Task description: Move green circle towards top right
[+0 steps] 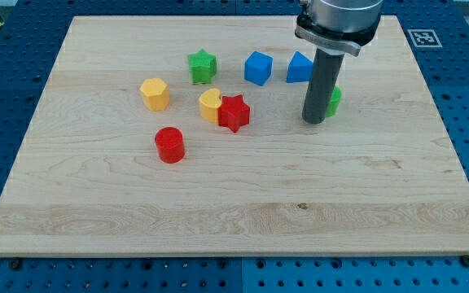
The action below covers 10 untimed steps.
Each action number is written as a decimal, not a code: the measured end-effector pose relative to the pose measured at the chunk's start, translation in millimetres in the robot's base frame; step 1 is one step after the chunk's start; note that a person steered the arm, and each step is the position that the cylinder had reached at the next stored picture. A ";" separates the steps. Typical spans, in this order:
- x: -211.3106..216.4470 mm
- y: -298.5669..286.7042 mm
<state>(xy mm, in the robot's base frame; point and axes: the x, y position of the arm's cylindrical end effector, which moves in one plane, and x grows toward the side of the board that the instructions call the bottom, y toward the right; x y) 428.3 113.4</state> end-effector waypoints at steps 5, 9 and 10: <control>-26.9 41.4; -36.5 47.1; -44.1 47.1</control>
